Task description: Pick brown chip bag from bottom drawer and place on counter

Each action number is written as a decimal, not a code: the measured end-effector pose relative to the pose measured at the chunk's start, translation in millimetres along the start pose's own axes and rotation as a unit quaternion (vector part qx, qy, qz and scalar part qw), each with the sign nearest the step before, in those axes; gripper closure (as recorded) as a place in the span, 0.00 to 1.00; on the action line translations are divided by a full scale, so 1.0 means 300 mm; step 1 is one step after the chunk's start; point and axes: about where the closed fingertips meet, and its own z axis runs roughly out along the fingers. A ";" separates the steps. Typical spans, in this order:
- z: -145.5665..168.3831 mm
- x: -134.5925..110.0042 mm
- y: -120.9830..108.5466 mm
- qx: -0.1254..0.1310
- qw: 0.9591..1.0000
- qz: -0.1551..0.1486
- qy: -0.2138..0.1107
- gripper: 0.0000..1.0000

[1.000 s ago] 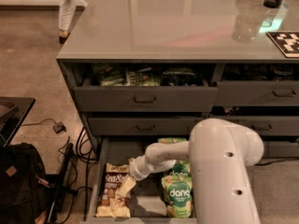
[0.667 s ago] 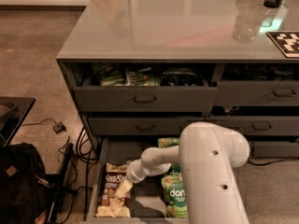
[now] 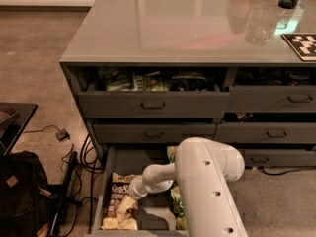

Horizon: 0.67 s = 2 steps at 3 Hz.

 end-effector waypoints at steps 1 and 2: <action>0.079 0.042 -0.003 0.000 1.000 0.019 0.020 0.00; 0.172 0.098 -0.004 0.003 0.998 0.037 0.054 0.00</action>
Offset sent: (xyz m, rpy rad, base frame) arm -0.0061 0.0173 -0.0973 -0.1954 0.1088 -0.0683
